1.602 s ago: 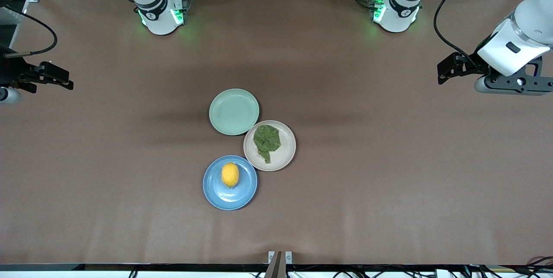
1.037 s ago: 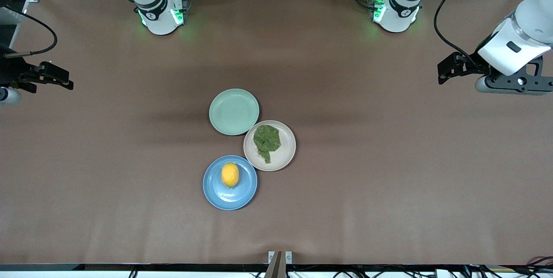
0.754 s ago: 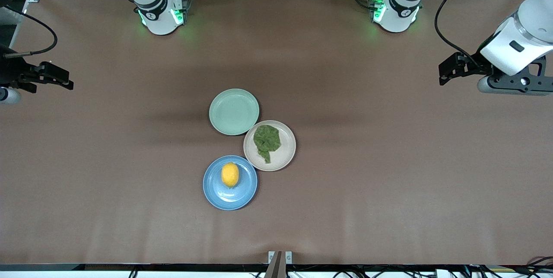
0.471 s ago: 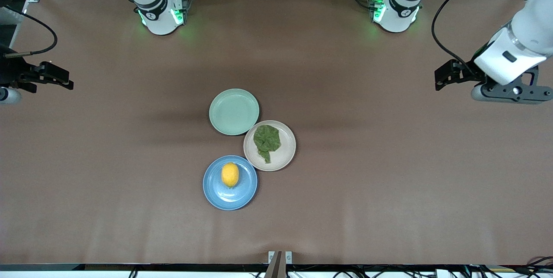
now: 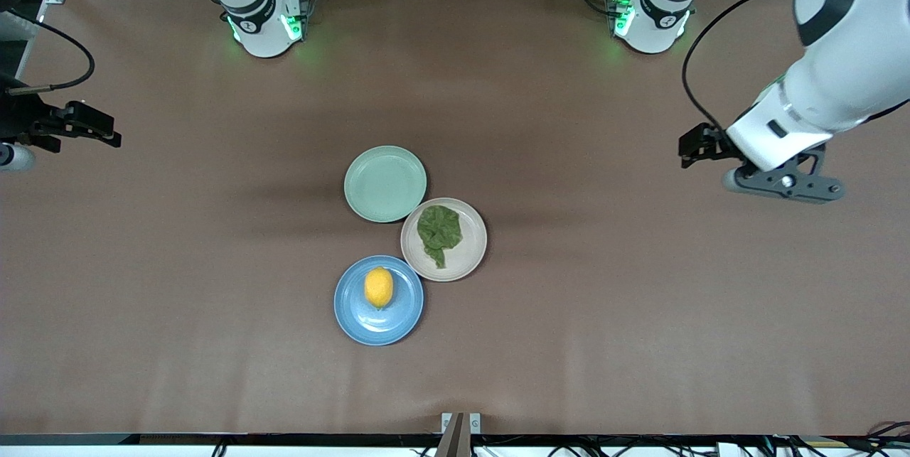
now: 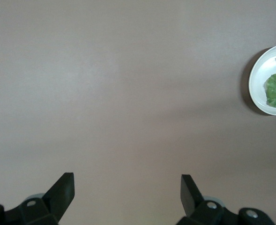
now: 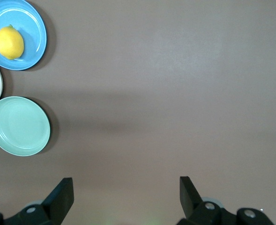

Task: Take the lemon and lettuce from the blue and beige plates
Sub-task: 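Move the left gripper toward the lettuce while the right gripper reaches forward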

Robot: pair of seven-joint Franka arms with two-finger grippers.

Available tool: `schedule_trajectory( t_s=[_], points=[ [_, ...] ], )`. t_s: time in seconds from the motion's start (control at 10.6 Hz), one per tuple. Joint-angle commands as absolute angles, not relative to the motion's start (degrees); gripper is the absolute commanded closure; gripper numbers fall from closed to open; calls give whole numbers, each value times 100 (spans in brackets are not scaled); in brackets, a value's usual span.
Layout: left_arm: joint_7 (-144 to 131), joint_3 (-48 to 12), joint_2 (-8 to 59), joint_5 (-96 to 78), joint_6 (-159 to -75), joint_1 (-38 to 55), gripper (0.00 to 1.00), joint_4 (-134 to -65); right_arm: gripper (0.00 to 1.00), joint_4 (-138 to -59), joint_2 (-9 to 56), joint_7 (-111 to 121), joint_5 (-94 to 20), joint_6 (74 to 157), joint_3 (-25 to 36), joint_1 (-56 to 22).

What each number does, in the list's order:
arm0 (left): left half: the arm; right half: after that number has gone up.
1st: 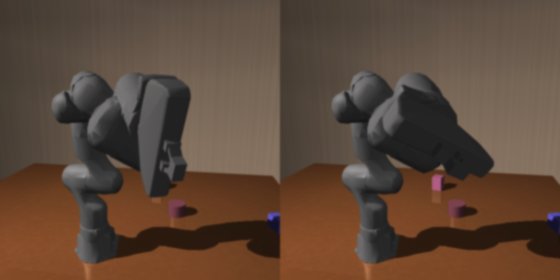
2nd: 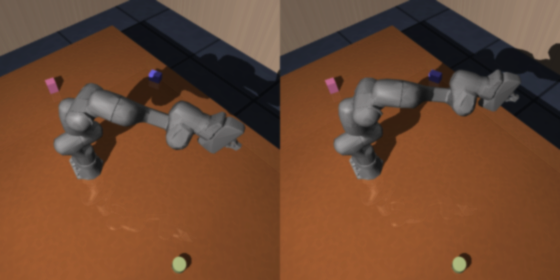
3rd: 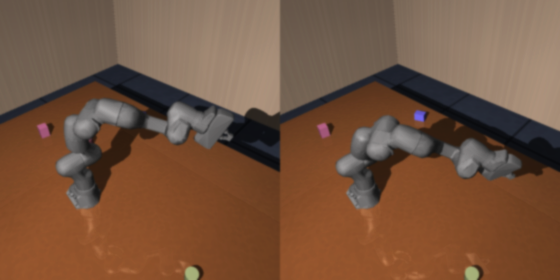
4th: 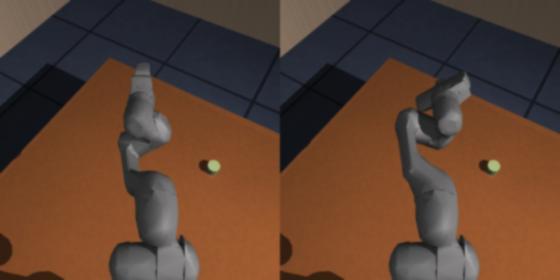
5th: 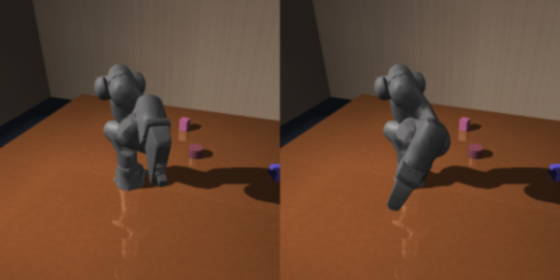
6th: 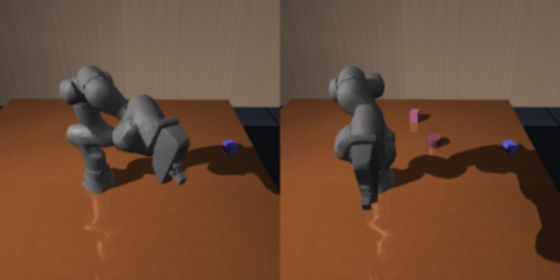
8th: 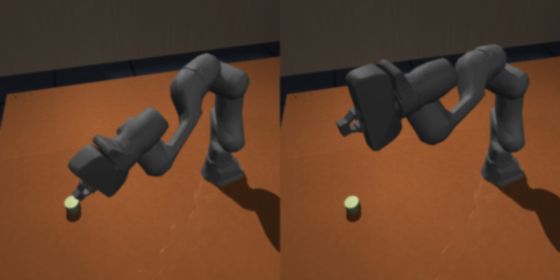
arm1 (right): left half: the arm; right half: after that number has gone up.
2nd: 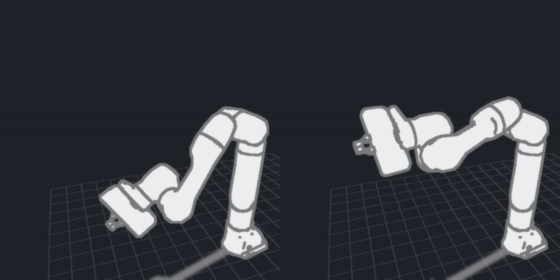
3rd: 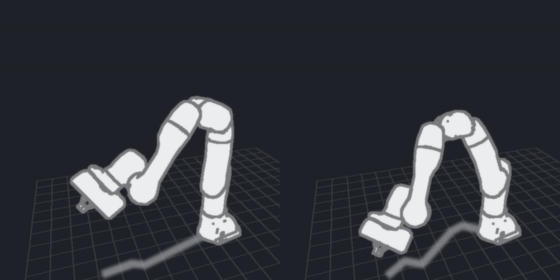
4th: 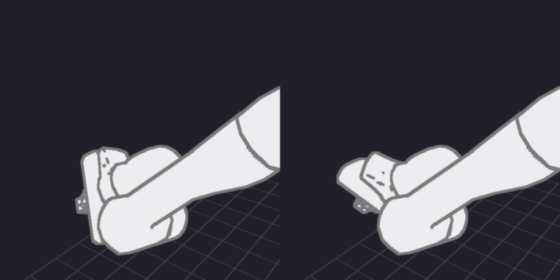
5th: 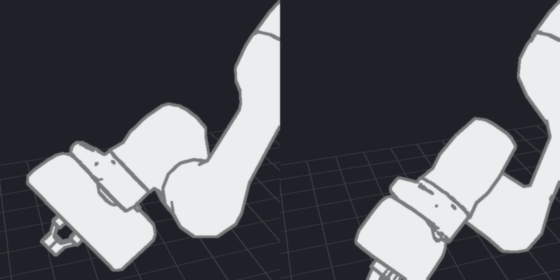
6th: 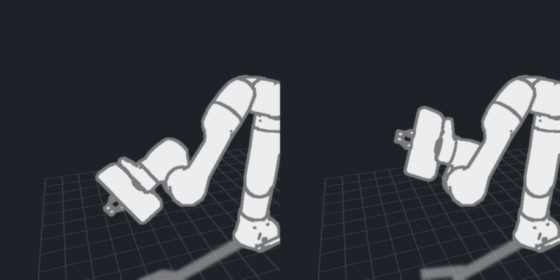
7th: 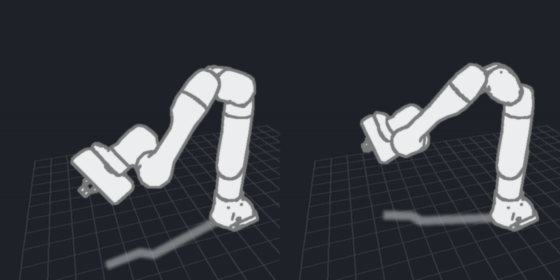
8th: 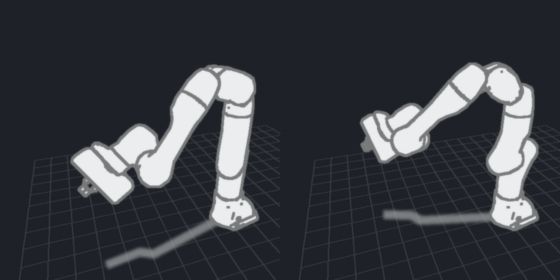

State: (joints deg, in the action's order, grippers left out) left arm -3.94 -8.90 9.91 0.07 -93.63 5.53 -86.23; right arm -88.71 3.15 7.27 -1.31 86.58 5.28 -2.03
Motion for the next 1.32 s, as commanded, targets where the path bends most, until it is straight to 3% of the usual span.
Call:
schedule_trajectory(
  t_s=[0.0, 0.28, 1.23],
  points=[
    [-334, -914, 1256, -132, -9422, 606, 0, -8464, 0, -8877, 264, 730, -62, 8613, 519, -228],
    [-510, -940, 1624, -132, -9527, 852, 0, -8473, 0, -8877, 264, 738, -70, 8613, 510, -229],
    [-1634, -949, 2689, -721, -11161, 1581, 0, -8464, 0, -8868, 299, 694, -132, 8674, 510, -386]
  ],
)
